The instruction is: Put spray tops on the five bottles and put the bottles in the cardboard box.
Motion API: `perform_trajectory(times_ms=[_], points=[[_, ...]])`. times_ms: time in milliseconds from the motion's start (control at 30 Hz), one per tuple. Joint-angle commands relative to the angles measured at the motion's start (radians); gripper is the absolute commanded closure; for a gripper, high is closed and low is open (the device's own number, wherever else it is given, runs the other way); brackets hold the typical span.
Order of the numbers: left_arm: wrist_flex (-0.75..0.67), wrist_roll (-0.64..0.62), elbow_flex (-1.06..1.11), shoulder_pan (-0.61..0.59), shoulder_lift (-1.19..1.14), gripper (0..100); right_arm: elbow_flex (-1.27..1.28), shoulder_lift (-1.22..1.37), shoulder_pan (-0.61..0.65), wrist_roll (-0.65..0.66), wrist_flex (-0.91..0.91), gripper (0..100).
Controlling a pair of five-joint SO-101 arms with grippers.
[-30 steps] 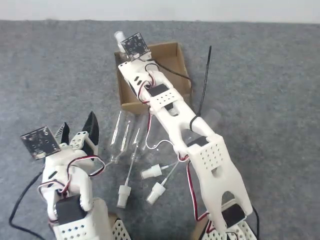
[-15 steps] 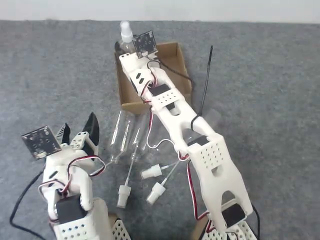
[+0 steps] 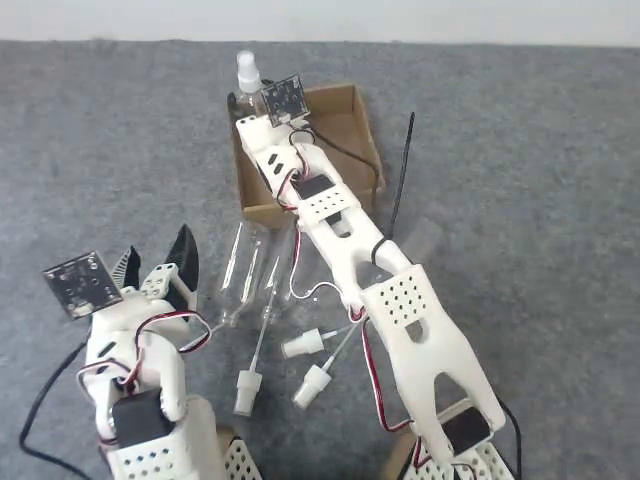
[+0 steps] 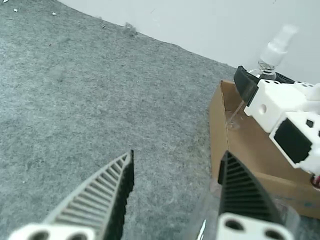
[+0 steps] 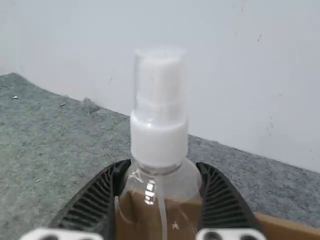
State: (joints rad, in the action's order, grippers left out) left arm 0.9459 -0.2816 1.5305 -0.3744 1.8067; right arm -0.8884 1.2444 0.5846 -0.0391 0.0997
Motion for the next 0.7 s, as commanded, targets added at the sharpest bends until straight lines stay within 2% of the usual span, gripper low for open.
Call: perform_trajectory(times_ms=[0, 333, 533, 667], points=[[-0.009, -0.012, -0.013, -0.005, 0.017, 74, -0.192, 0.041, 0.012, -0.011, -0.081, 92.6], [-0.009, -0.012, -0.013, -0.005, 0.017, 74, -0.446, 0.179, 0.012, -0.011, -0.229, 92.2], [-0.009, -0.012, -0.013, -0.005, 0.017, 74, -0.537, 0.228, 0.013, -0.009, -0.297, 79.5], [-0.009, -0.012, -0.013, -0.005, 0.017, 74, -0.582, 0.243, 0.021, -0.009, -0.351, 77.2]])
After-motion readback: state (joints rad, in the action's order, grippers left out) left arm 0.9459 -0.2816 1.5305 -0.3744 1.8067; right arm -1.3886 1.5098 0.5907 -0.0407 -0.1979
